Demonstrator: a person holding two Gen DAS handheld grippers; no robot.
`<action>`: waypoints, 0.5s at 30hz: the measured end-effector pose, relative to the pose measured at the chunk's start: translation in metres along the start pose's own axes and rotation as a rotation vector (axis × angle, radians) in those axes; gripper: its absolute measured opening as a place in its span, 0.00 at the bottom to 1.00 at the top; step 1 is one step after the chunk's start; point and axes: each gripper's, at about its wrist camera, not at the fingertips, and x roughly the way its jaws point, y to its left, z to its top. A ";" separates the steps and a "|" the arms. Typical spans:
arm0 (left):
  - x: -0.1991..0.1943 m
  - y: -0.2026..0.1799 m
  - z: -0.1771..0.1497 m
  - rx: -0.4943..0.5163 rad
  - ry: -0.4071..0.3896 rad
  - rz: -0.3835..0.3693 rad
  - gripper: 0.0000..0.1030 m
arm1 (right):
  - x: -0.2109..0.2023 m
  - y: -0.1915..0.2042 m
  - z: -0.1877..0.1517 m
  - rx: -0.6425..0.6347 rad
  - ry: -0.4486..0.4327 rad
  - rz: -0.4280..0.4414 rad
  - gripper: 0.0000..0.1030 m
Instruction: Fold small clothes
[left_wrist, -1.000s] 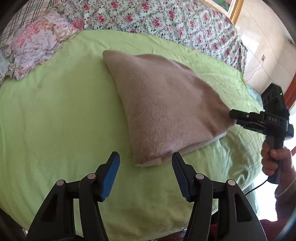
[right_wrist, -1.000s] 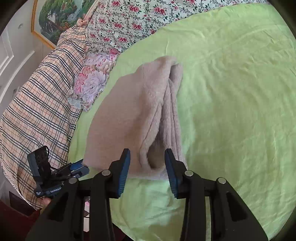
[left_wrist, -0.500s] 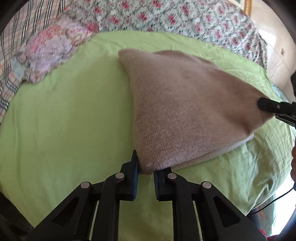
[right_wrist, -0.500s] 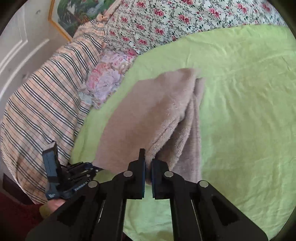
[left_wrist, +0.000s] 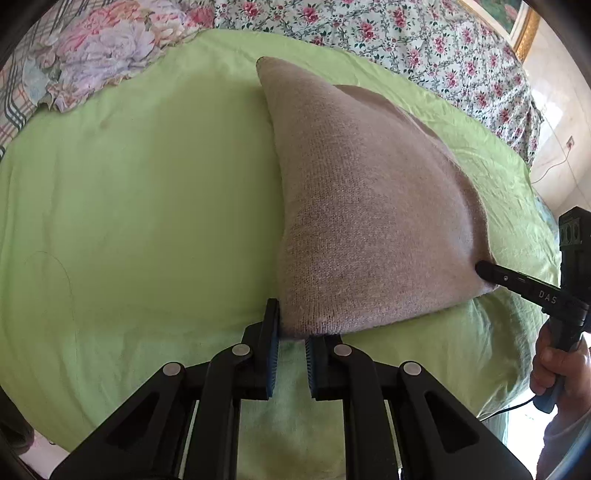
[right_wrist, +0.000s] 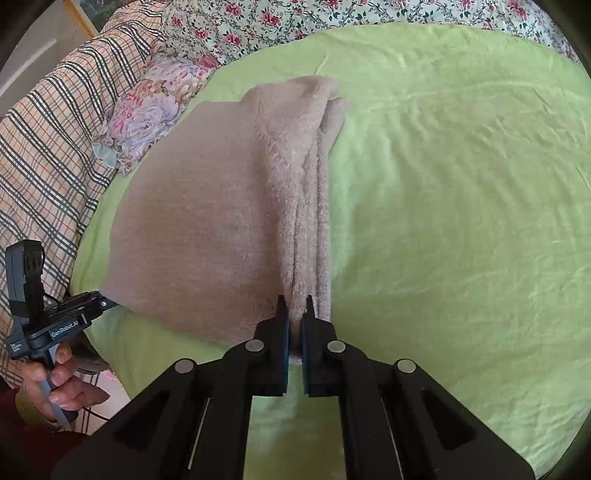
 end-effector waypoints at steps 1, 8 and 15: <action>0.001 0.000 0.000 -0.002 0.002 -0.001 0.11 | 0.002 -0.003 -0.001 0.010 0.002 0.001 0.05; -0.006 -0.001 0.001 0.033 0.022 -0.033 0.11 | -0.003 -0.004 0.000 0.064 0.004 0.035 0.07; -0.060 0.008 0.012 0.080 -0.082 -0.184 0.11 | -0.039 -0.017 0.020 0.161 -0.085 0.125 0.13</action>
